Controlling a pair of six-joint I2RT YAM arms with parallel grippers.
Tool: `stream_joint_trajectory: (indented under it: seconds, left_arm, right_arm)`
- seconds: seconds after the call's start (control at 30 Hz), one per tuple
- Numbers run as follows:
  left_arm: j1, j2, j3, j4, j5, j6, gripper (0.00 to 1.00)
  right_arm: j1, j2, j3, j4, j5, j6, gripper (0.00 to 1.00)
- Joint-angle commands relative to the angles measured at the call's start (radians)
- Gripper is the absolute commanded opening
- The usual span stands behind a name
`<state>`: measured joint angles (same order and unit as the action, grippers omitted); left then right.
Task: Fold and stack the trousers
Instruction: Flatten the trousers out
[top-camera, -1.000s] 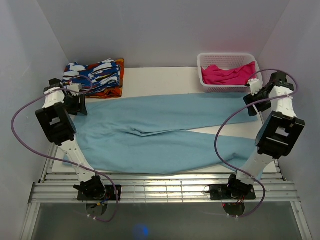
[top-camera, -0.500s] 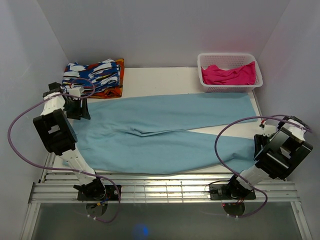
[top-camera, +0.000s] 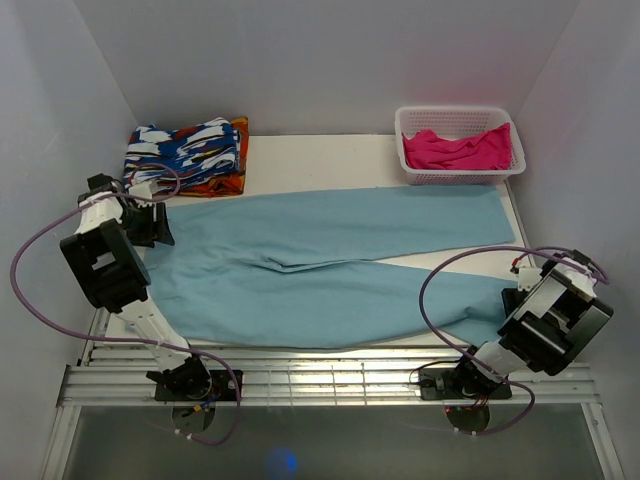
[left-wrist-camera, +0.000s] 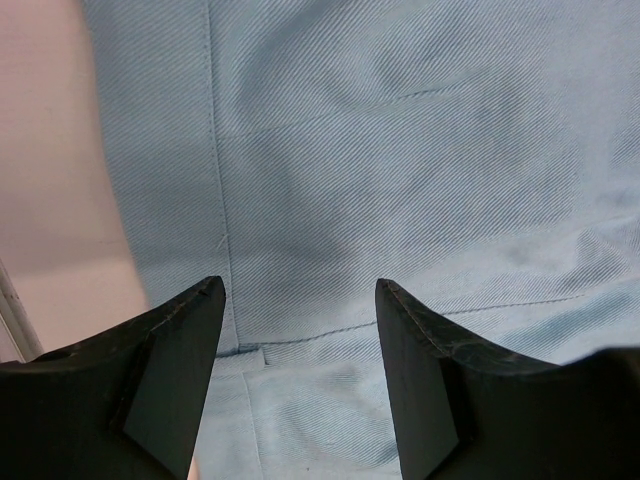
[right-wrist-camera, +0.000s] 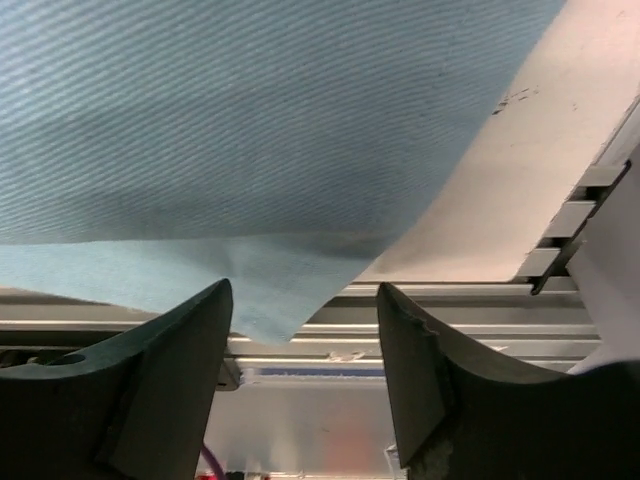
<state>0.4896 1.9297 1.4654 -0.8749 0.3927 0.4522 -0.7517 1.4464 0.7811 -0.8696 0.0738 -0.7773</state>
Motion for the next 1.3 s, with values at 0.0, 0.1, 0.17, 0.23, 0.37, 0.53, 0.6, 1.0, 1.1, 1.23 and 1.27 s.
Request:
stream_joint_trajectory:
  seconds: [0.0, 0.1, 0.17, 0.23, 0.37, 0.53, 0.6, 1.0, 1.1, 1.23, 1.27]
  left_arm:
    - [0.013, -0.058, -0.011, 0.033, 0.018, 0.0, 0.72]
    - [0.043, -0.037, -0.004, 0.04, 0.014, -0.018, 0.72]
    - [0.061, -0.002, 0.015, 0.022, 0.02, -0.024, 0.72]
    - [0.093, 0.021, 0.056, -0.013, 0.043, -0.029, 0.71]
    - [0.124, 0.052, 0.081, -0.041, 0.052, -0.009, 0.67]
    - [0.124, 0.113, 0.088, -0.03, -0.055, 0.052, 0.36]
    - [0.124, 0.173, 0.101, -0.019, -0.123, 0.069, 0.27]
    - [0.124, 0.091, 0.204, -0.125, 0.064, 0.14, 0.74]
    - [0.118, 0.014, 0.141, -0.128, 0.081, 0.151, 0.79]
    - [0.08, 0.011, 0.105, -0.107, 0.098, 0.117, 0.78]
    - [0.061, 0.018, 0.089, -0.104, 0.059, 0.102, 0.75]
  right_arm:
    - [-0.006, -0.011, -0.046, 0.089, 0.04, -0.039, 0.63]
    - [-0.003, 0.06, -0.033, 0.182, 0.055, -0.06, 0.5]
    - [0.002, 0.115, -0.011, 0.214, 0.08, -0.069, 0.46]
    - [0.006, 0.181, 0.029, 0.231, 0.084, -0.082, 0.35]
    - [0.034, 0.232, 0.09, 0.241, 0.09, -0.131, 0.08]
    - [0.072, 0.258, 0.211, 0.262, 0.113, -0.218, 0.08]
    - [0.097, 0.288, 0.247, 0.265, 0.116, -0.243, 0.08]
    - [0.226, 0.345, 0.323, 0.152, 0.123, -0.267, 0.13]
    - [0.232, 0.342, 0.32, 0.138, 0.118, -0.267, 0.26]
    - [0.25, 0.339, 0.307, 0.112, 0.101, -0.258, 0.28]
    - [0.259, 0.339, 0.3, 0.11, 0.104, -0.251, 0.28]
